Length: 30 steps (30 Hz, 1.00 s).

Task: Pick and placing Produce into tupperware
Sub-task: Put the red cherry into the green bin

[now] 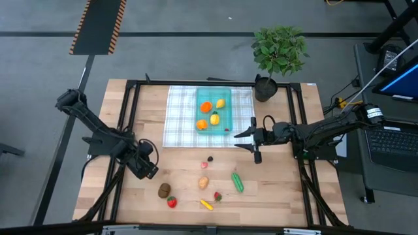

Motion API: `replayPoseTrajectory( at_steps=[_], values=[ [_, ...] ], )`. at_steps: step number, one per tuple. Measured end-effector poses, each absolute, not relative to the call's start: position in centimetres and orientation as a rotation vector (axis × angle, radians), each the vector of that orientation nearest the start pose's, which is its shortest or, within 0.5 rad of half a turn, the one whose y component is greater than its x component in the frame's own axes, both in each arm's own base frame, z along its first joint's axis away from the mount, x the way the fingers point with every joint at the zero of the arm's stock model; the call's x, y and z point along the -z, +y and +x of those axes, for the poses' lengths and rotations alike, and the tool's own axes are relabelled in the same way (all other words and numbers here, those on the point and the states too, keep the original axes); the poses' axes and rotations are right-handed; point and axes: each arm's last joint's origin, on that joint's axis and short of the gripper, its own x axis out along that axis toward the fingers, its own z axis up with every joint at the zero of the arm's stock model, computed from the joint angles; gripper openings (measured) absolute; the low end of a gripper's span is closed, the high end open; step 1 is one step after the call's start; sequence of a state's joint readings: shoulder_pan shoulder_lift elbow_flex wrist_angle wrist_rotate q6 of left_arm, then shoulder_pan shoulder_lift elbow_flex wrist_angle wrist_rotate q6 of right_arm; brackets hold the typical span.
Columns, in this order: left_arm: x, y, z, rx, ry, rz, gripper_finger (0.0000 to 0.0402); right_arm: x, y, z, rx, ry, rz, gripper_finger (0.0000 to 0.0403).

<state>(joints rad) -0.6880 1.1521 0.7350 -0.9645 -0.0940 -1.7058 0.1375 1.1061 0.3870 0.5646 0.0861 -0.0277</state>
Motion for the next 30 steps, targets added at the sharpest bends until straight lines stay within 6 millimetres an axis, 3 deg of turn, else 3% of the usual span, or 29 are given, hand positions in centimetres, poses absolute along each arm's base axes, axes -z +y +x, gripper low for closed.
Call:
replayPoseTrajectory(
  at_steps=[7,30],
  values=[
    [-19.1,-12.3,14.2,-0.782,1.298,-0.908,0.0247,-20.8,2.8,21.9,-0.054,0.153,-0.045,0.0165],
    [-17.2,-13.9,14.2,-0.803,1.381,-0.816,0.0247,-20.8,2.8,21.9,-0.052,0.154,-0.020,0.0165]
  ],
)
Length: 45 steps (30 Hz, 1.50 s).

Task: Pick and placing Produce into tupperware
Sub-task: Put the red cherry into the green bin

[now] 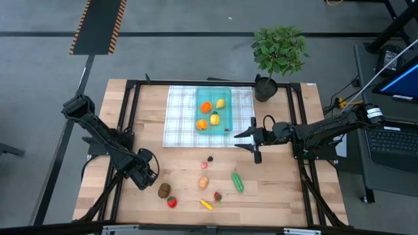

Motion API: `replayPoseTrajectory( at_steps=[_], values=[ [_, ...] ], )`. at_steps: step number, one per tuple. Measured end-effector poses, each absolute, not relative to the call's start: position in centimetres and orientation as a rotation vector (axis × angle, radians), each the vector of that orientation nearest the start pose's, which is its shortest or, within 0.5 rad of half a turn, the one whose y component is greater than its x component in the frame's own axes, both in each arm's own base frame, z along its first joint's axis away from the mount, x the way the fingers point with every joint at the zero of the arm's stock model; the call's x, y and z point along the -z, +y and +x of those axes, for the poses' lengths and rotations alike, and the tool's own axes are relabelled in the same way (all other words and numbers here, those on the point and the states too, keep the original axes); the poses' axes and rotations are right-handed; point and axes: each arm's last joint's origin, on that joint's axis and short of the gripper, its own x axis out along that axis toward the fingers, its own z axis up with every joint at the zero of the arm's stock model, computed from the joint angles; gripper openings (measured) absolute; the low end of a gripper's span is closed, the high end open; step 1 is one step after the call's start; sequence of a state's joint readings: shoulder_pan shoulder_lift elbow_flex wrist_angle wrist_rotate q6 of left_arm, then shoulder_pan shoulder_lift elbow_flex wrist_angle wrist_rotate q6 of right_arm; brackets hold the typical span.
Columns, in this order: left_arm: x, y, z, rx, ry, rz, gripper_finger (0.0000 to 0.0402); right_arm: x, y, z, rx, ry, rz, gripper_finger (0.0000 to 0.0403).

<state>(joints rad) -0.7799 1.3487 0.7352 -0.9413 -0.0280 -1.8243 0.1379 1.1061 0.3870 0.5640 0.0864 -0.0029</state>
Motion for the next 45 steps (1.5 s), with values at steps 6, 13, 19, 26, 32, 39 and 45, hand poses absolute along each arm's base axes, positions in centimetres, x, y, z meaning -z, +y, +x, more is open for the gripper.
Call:
replayPoseTrajectory(
  at_steps=[6,13,19,26,32,39,45],
  values=[
    [-17.1,-13.8,14.1,-0.804,1.371,-0.811,0.0247,-20.8,2.8,21.9,-0.051,0.154,-0.019,0.0165],
    [-15.8,-13.1,13.4,-0.839,1.382,-0.782,0.0247,-20.8,2.8,21.9,-0.051,0.154,-0.018,0.0165],
    [-15.5,-13.2,13.5,-0.818,1.373,-0.804,0.0247,-20.8,2.8,21.9,-0.052,0.154,-0.018,0.0165],
    [-14.5,-13.0,13.3,-0.808,1.368,-0.819,0.0247,-20.8,2.8,21.9,-0.051,0.154,-0.018,0.0165],
    [-14.0,-12.9,13.2,-0.799,1.366,-0.828,0.0247,-20.8,2.8,21.9,-0.051,0.154,-0.018,0.0165],
    [-14.0,-12.8,13.1,-0.799,1.390,-0.821,0.0234,-20.8,2.8,21.9,-0.051,0.154,-0.018,0.0165],
    [-14.0,-12.8,13.1,-0.802,1.390,-0.825,0.0193,-20.8,2.8,21.9,-0.051,0.154,-0.018,0.0165]
  ],
)
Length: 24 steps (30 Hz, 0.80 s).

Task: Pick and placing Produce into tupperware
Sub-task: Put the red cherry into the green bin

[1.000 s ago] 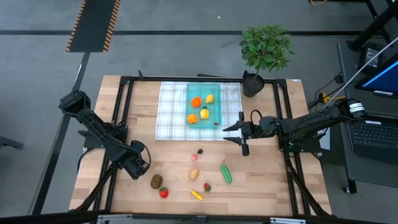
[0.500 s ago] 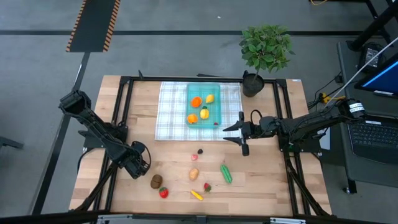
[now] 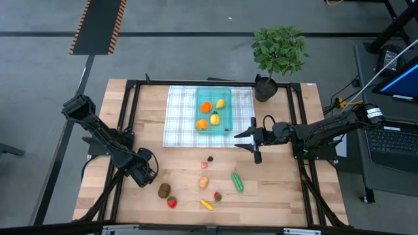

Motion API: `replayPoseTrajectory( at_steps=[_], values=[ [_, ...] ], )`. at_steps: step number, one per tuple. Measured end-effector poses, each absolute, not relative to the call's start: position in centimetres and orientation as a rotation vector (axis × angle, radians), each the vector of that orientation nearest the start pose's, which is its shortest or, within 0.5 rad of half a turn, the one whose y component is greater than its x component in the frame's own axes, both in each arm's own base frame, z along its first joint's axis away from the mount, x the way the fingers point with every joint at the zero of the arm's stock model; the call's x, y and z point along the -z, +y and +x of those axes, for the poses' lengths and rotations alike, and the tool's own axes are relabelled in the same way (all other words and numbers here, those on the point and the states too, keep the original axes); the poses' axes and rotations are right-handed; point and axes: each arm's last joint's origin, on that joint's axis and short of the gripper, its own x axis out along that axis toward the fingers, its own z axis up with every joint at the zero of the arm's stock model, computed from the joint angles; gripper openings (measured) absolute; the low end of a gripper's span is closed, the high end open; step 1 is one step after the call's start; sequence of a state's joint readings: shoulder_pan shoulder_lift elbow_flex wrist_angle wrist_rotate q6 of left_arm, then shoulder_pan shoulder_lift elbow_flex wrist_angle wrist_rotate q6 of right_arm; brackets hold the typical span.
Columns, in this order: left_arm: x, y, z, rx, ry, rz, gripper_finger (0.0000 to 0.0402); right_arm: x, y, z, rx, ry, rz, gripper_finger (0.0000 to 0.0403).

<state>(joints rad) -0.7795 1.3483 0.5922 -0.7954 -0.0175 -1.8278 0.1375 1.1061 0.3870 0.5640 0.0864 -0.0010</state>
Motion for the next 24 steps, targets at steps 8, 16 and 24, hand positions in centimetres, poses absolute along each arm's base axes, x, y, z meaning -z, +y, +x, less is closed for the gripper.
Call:
replayPoseTrajectory(
  at_steps=[8,16,24],
  values=[
    [-13.99,-12.83,13.06,-0.803,1.389,-0.828,0.0147,-20.82,2.79,21.92,-0.052,0.154,-0.018,0.0165],
    [-13.99,-12.86,13.09,-0.800,1.388,-0.831,0.0111,-20.82,2.78,21.92,-0.051,0.154,-0.018,0.0165],
    [-14.00,-12.92,13.02,-0.797,1.425,-0.846,0.0106,-20.82,2.79,21.92,-0.052,0.154,-0.018,0.0165]
  ],
)
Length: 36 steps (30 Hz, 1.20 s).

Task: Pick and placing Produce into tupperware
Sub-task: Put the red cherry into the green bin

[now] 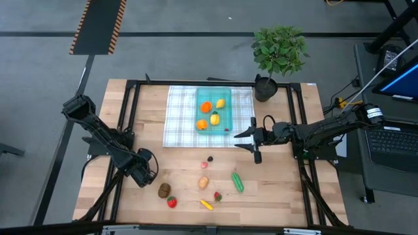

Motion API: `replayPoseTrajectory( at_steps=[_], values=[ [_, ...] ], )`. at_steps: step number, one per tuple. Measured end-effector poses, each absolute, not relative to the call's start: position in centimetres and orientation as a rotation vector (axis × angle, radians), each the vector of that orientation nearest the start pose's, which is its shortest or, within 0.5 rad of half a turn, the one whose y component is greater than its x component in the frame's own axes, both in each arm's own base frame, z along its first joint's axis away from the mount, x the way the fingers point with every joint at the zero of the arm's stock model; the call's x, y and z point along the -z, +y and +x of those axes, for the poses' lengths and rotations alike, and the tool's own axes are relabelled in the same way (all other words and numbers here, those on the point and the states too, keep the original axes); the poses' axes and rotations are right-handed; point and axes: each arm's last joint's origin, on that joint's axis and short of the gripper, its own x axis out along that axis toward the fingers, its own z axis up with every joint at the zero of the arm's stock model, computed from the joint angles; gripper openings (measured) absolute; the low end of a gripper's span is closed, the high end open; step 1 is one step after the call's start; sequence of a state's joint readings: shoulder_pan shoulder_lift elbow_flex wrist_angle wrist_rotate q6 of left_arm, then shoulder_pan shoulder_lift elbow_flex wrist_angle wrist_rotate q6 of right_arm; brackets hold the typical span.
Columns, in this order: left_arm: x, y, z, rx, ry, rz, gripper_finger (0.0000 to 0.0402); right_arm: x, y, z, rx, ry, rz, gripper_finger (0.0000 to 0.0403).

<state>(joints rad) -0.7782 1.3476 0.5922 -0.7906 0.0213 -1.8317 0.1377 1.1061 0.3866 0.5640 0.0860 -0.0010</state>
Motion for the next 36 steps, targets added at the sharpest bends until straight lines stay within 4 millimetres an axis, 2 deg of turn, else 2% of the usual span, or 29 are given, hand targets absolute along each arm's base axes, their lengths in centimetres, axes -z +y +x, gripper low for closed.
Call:
replayPoseTrajectory(
  at_steps=[11,19,26,30,36],
  values=[
    [-14.0,-12.5,13.4,-0.786,1.472,-0.861,0.0093,-20.8,2.8,21.9,-0.051,0.155,-0.018,0.0165],
    [-14.2,-11.1,15.1,-0.693,1.359,-0.774,0.0102,-20.8,2.8,21.9,-0.052,0.154,-0.019,0.0165],
    [-15.6,-9.1,16.3,-0.639,1.171,-0.693,0.0095,-20.8,2.8,21.9,-0.052,0.154,-0.021,0.0165],
    [-17.1,-8.1,17.1,-0.562,0.997,-0.625,0.0107,-20.8,2.8,21.9,-0.052,0.155,-0.021,0.0165],
    [-19.9,-7.1,18.1,-0.460,0.704,-0.418,0.0093,-20.8,2.8,21.9,-0.052,0.155,-0.021,0.0165]
  ],
)
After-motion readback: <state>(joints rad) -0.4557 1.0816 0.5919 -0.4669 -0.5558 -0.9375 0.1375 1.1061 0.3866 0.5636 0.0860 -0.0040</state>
